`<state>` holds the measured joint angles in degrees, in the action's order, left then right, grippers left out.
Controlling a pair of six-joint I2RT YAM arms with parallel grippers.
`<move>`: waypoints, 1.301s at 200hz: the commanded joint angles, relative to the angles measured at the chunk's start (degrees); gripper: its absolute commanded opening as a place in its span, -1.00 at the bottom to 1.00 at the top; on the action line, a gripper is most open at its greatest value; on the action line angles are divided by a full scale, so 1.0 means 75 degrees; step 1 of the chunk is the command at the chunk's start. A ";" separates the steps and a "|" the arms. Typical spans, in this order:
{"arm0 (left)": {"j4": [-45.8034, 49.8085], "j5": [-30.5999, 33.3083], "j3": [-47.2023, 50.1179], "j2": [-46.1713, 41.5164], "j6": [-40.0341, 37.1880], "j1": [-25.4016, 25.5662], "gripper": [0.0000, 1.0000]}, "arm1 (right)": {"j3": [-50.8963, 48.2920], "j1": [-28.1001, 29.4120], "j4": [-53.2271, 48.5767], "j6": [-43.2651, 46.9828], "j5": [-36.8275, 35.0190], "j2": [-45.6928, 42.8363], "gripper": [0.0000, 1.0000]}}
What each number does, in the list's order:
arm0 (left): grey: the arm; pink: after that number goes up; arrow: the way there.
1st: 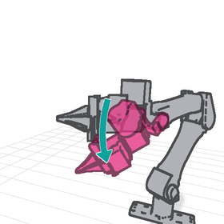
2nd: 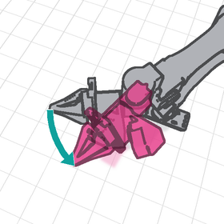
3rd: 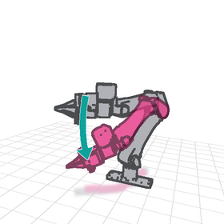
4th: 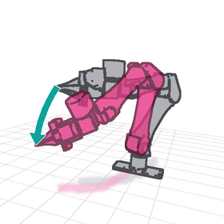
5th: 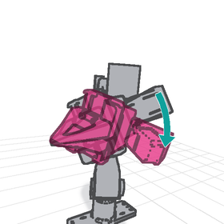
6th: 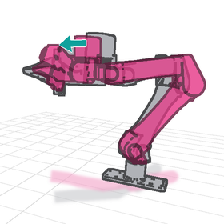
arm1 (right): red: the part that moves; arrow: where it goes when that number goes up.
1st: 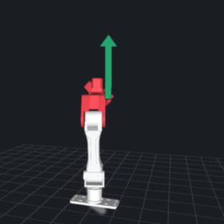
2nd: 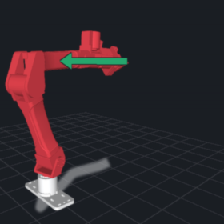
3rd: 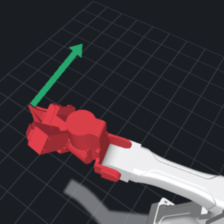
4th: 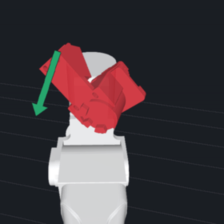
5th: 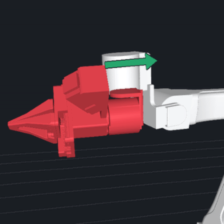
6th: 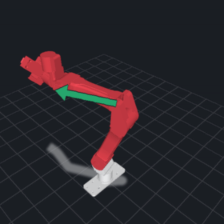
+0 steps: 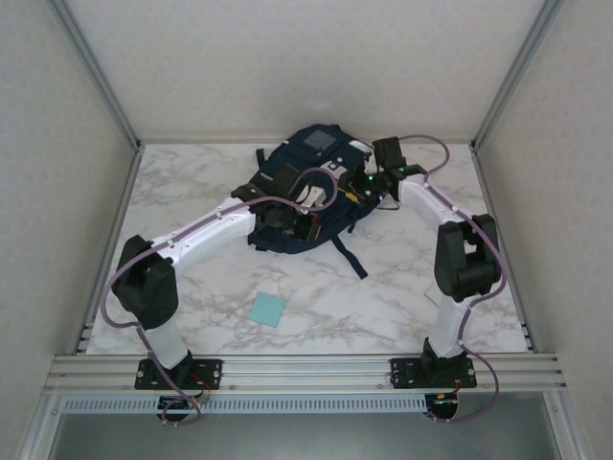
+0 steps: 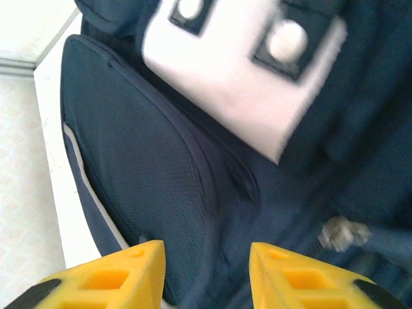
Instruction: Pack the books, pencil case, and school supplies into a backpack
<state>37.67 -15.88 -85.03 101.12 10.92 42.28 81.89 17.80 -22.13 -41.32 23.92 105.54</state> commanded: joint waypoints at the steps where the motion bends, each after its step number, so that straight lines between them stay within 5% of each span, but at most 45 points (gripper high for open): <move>1: 0.0301 0.0590 -0.0143 0.0200 0.0274 0.0047 -1.00 | -0.0816 0.0002 0.0485 -0.0542 -0.0453 -0.1002 -0.17; 85: -0.0413 0.2100 0.0590 -0.0419 0.0689 -0.0192 -1.00 | -0.1760 0.1187 0.1749 -0.1983 -0.0949 -0.1202 -0.17; 133: -0.0859 0.2032 0.1166 -0.0703 0.0712 -0.0338 -0.13 | -0.1342 0.1407 0.1762 -0.2496 -0.1355 -0.0325 -0.13; 204: -0.1003 0.2027 0.1307 -0.0669 0.0794 -0.0388 0.01 | -0.1403 0.1552 0.1776 -0.2713 -0.1899 -0.0261 -0.09; 225: -0.1014 0.1993 0.1307 -0.0695 0.0699 -0.0388 0.02 | -0.1134 0.1554 0.2181 -0.2875 -0.1537 0.0168 -0.23; 260: -0.1246 0.1949 0.1412 -0.0623 0.0350 -0.0388 0.16 | -0.0943 0.1541 0.2297 -0.2767 -0.1493 0.0216 -1.00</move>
<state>30.04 -1.17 -75.61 97.60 15.73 39.90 72.29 29.17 -8.10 -62.74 11.97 107.09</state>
